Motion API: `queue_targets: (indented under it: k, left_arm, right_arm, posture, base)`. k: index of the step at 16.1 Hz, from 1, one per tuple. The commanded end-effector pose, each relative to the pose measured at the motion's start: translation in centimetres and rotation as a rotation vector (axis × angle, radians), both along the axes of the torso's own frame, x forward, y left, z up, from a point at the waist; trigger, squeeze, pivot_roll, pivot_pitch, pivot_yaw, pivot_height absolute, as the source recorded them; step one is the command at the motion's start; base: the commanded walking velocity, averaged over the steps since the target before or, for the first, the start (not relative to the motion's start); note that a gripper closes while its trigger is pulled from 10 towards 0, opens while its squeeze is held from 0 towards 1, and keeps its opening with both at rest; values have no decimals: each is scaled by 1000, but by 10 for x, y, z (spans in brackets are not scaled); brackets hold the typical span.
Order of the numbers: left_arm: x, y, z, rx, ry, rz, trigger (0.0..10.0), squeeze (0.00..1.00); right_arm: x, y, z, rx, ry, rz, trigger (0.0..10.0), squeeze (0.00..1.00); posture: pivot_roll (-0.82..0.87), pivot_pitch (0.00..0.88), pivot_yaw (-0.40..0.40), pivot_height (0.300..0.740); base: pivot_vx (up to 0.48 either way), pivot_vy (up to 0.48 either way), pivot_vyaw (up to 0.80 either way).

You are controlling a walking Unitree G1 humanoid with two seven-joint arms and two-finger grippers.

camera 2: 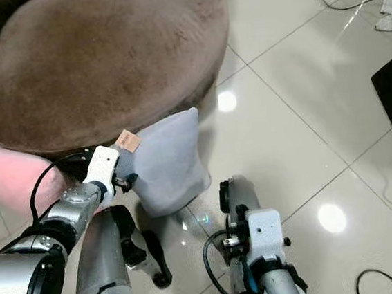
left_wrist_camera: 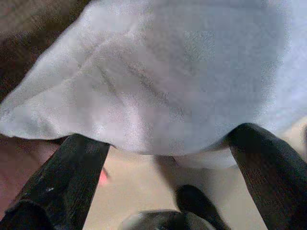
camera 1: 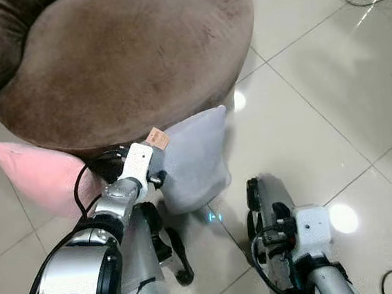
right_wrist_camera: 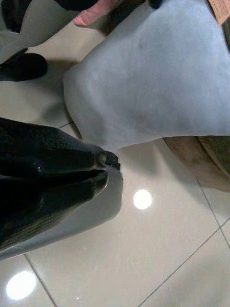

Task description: Move the pillow to the sofa from floor

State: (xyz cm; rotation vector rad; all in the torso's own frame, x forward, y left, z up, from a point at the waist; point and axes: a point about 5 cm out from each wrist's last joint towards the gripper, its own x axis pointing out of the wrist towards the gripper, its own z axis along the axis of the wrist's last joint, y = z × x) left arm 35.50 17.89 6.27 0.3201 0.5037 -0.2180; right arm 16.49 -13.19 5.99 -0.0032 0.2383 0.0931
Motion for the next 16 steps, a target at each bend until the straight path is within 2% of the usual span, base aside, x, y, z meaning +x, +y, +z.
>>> queue_targets:
  k: [1,2,4,5,7,8,9,16]
  left_arm:
    - [-2,17,2,103,-34,-8,10000,0]
    - [0,26,9,164,-75,-35,10000,0]
    - [-1,32,9,195,-82,-37,10000,0]
    - [3,36,17,187,-119,-21,10000,0]
    - [4,38,20,198,-136,-25,10000,0]
    - [3,34,17,212,-133,-45,4196,0]
    - [2,29,14,203,-129,-61,0,0]
    - [-3,26,2,165,-79,50,0,0]
  right_arm:
    - [-44,-13,-31,-23,230,-48,10000,0]
    - [-58,-20,-28,-31,249,-66,10000,0]
    - [-60,-22,-26,-37,260,-67,10000,0]
    - [-64,-23,-25,-41,276,-66,10000,0]
    - [-66,-22,-24,-41,283,-62,10000,0]
    - [-64,-19,-22,-36,282,-54,10000,0]
    - [-64,-19,-21,-36,281,-53,10000,0]
    - [-73,-18,-12,-32,293,-81,10000,0]
  posture:
    - [-454,548,65,569]
    - [-457,557,60,569]
    - [-461,562,54,569]
    - [-456,562,51,569]
    - [-447,562,51,569]
    - [-450,565,50,569]
    - [-458,568,48,569]
    - [-511,617,46,569]
  base:
    - [0,0,0]
    - [0,0,0]
    - [0,0,0]
    - [0,0,0]
    - [0,0,0]
    - [0,0,0]
    - [0,0,0]
    - [0,0,0]
